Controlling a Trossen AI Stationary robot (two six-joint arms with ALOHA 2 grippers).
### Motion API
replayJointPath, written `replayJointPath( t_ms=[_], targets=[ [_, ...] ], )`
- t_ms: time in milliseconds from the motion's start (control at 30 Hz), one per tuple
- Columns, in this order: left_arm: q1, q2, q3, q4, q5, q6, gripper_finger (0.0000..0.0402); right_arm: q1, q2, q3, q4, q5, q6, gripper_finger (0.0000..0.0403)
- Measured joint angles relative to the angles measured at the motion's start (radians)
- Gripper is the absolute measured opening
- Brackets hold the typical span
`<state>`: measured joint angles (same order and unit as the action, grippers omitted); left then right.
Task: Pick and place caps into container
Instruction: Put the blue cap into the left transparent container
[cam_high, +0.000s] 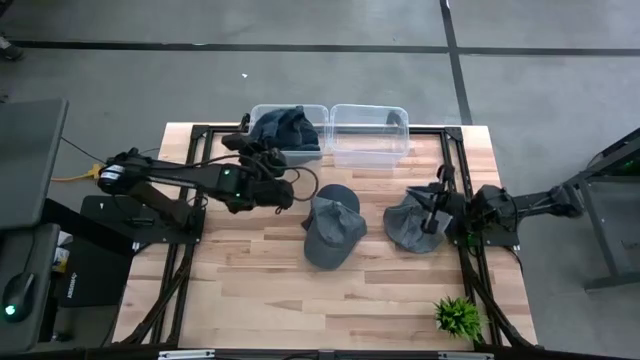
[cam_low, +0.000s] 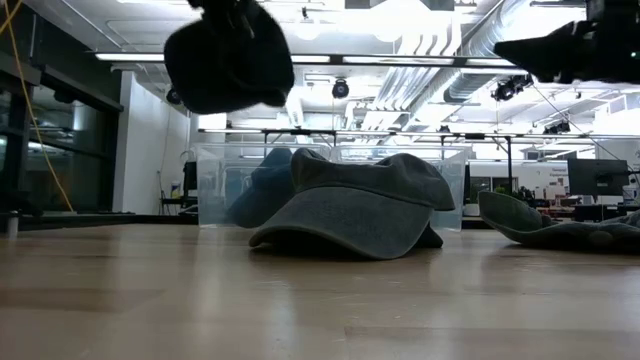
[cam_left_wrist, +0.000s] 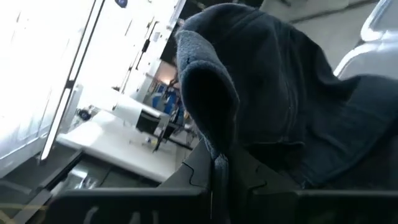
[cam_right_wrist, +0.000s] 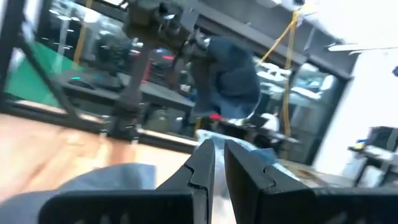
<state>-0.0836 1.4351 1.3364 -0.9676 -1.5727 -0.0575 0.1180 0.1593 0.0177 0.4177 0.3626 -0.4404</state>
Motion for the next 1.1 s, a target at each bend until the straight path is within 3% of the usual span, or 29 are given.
replayJointPath(
  t_ms=[233, 433, 600, 767, 1100],
  targets=[
    [0.114, 0.029, -0.021, 0.002, 0.012, -0.002, 0.0011, -0.167, 0.156, 0.004, 0.276, -0.008, -0.152, 0.0033],
    [0.157, 0.062, -0.015, 0.071, 0.012, 0.031, 0.0010, -0.402, 0.389, 0.146, 0.274, -0.244, -0.124, 0.0065],
    [0.155, 0.078, -0.014, 0.137, 0.005, 0.111, 0.0010, -0.562, 0.644, 0.346, 0.219, -0.454, -0.053, 0.0108],
    [0.153, 0.098, -0.013, 0.163, 0.000, 0.189, 0.0010, -0.623, 0.910, 0.577, 0.071, -0.646, -0.009, 0.0149],
    [0.073, 0.096, -0.013, 0.166, 0.000, 0.238, 0.0010, -0.625, 1.207, 0.989, -0.183, -0.661, -0.141, 0.0228]
  ],
)
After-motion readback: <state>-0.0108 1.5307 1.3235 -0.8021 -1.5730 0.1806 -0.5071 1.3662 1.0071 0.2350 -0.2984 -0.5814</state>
